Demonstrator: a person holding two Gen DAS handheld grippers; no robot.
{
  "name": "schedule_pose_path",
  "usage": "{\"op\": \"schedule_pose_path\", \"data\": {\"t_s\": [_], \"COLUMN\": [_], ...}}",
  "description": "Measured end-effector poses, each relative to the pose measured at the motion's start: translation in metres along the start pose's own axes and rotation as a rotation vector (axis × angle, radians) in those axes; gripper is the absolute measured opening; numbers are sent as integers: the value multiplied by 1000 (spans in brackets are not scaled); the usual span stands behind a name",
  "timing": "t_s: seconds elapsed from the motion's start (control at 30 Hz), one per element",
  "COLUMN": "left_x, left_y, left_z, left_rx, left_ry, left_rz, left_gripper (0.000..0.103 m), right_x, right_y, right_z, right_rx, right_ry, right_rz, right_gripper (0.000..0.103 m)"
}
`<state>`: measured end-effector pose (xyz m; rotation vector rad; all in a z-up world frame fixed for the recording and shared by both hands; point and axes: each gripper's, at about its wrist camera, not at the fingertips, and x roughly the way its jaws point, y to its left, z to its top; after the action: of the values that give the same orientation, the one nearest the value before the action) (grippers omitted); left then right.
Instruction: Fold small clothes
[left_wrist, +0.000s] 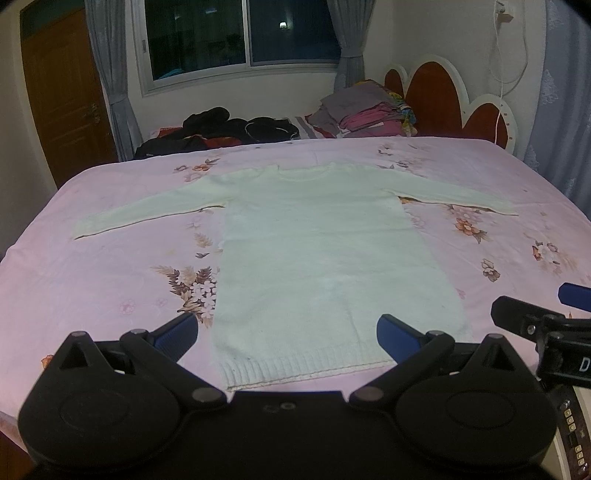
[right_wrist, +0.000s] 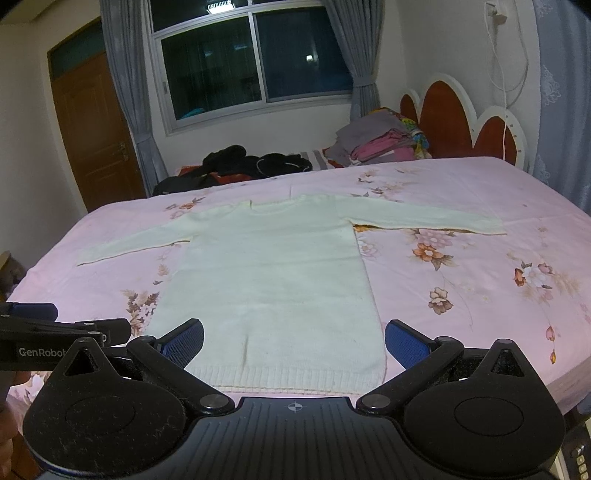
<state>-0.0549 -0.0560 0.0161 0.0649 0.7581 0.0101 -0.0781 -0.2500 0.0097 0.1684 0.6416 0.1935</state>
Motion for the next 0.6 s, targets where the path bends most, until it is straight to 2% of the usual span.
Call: {"op": "schedule_pose_path", "data": {"t_s": [0.6], "left_x": [8], "left_y": [2], "left_z": [3], "left_rx": [2], "left_ry": [6], "left_rz": [0], "left_gripper": [103], "right_x": [6], "right_y": [-2], "right_z": [2], "right_rx": [7], "right_ry": [-13], "right_rz": [1], "right_gripper": [103]}}
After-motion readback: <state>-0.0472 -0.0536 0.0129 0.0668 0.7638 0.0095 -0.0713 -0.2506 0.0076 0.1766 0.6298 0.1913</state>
